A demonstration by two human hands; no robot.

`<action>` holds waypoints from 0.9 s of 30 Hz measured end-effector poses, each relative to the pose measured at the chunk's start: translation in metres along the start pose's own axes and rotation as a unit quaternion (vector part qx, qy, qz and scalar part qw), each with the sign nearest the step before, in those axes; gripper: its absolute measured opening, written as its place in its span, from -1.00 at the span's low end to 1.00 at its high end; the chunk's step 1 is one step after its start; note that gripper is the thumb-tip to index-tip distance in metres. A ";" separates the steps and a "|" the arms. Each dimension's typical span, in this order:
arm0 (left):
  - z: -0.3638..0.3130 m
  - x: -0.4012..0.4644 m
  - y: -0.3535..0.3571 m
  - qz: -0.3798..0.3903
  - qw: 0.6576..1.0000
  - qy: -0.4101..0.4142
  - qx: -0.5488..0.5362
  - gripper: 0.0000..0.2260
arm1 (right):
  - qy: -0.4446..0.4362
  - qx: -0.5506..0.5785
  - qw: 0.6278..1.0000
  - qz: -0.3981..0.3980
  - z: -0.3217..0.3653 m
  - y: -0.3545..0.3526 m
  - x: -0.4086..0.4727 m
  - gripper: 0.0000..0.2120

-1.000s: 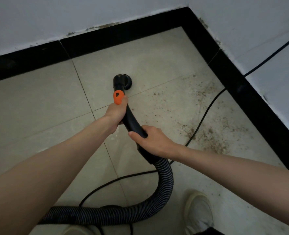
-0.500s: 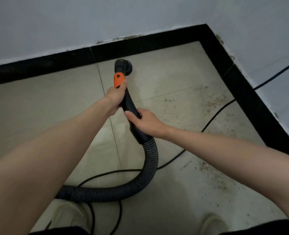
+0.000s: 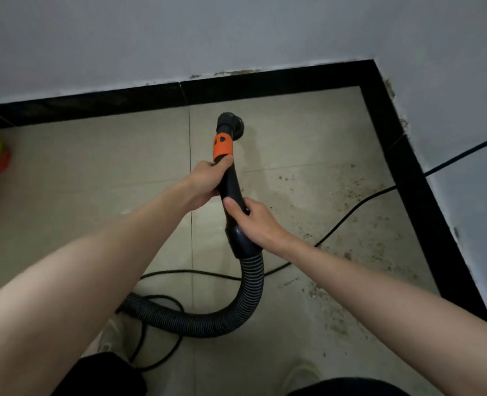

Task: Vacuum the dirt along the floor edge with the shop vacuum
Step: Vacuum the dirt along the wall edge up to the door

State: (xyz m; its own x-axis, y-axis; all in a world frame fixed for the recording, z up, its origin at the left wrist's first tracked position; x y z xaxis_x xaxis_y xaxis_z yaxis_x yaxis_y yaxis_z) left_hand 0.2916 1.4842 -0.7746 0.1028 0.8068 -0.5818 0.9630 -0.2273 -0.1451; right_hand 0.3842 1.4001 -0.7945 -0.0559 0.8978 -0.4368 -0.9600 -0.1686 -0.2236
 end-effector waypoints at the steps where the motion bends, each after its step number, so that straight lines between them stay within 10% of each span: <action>1: -0.009 -0.008 0.003 0.011 1.000 0.015 0.013 -0.72 | 0.006 0.028 1.000 -0.004 0.005 -0.004 -0.004 -0.65; 9: 0.012 -0.006 -0.021 -0.012 0.989 0.133 0.065 -0.72 | 0.050 0.264 0.962 -0.047 -0.001 -0.028 0.036 -0.66; 16: 0.107 -0.064 0.002 0.250 0.944 0.093 0.193 -0.62 | 0.097 0.371 0.920 -0.078 -0.011 -0.011 0.023 -0.69; 22: 0.132 -0.063 0.000 0.123 0.942 0.169 0.261 -0.72 | 0.052 0.321 0.937 -0.130 -0.012 0.005 0.011 -0.86; 27: 0.173 -0.056 -0.012 -0.036 0.940 0.170 0.293 -0.66 | 0.051 0.114 0.960 -0.251 -0.017 0.049 0.020 -0.64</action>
State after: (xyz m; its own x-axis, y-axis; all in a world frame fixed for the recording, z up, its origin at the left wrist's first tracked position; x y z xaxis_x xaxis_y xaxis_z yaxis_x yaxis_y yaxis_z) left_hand 0.2314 1.3478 -0.8786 0.2122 0.9366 -0.2788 0.6778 -0.3466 -0.6485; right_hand 0.3409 1.4026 -0.8287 0.4449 0.7961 -0.4103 -0.8950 0.3783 -0.2364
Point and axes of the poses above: each hand's wrist, its own x-axis towards the middle knuckle, its own y-axis out of the palm, z = x × y, the point moved 5 cm from there along x, towards the middle knuckle, and after that the axes turned 2 degrees about y, right-handed, at the moved point
